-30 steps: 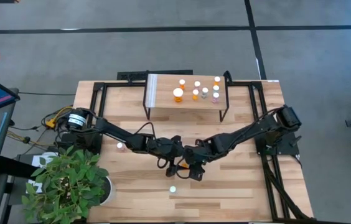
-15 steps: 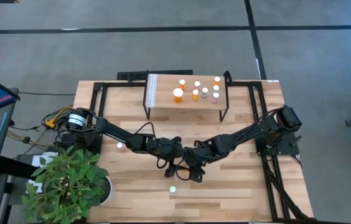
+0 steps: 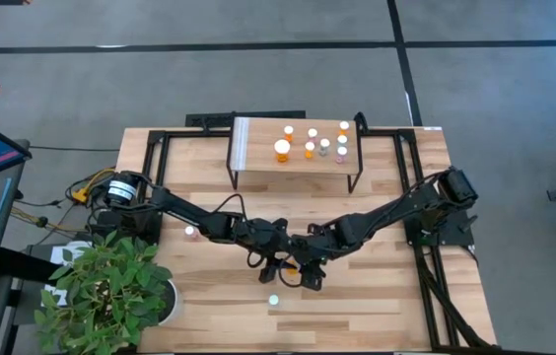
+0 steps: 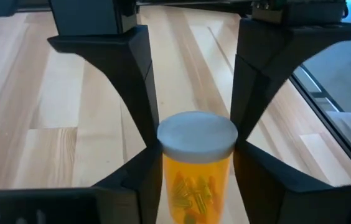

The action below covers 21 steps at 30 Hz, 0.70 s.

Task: Pick and place medicine bottles onto shelf by color
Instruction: Put the big orange pill bottle on the shelf

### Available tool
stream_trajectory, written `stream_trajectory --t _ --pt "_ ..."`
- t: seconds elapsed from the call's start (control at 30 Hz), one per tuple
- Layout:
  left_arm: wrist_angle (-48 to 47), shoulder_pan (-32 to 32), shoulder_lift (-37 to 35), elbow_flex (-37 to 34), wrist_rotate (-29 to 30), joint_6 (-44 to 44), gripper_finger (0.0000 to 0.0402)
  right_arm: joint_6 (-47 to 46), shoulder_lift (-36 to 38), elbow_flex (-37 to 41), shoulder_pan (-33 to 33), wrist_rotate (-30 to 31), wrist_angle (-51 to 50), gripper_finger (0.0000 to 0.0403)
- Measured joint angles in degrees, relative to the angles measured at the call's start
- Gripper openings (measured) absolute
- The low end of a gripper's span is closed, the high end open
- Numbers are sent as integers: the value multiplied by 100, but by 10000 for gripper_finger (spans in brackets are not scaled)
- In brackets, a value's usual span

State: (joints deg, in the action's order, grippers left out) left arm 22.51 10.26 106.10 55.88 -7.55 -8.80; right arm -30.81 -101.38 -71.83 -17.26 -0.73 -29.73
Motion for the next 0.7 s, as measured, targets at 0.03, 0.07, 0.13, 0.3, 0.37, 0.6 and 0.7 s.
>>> stream_trajectory --t 0.03,0.07,0.13,0.3,0.37,0.6,0.7 --pt "-9 0 0 -3 -9 0 151 0 0 0 0 -9 -25 230" --pt "-11 0 0 -4 -15 3 148 1 0 0 -1 -11 -38 230" --pt "-11 0 0 -4 -16 4 147 0 0 0 -2 -13 -38 230" --pt "-9 0 0 -4 -16 3 146 -2 0 0 -2 -12 -28 230" --pt "-9 0 0 -4 -14 3 146 -2 0 0 -2 -11 -25 230" --pt "39 0 0 -7 -77 -142 162 -20 2 0 -2 -9 2 230" --pt "72 0 0 -7 -38 -159 185 -16 4 -22 0 -6 0 230"
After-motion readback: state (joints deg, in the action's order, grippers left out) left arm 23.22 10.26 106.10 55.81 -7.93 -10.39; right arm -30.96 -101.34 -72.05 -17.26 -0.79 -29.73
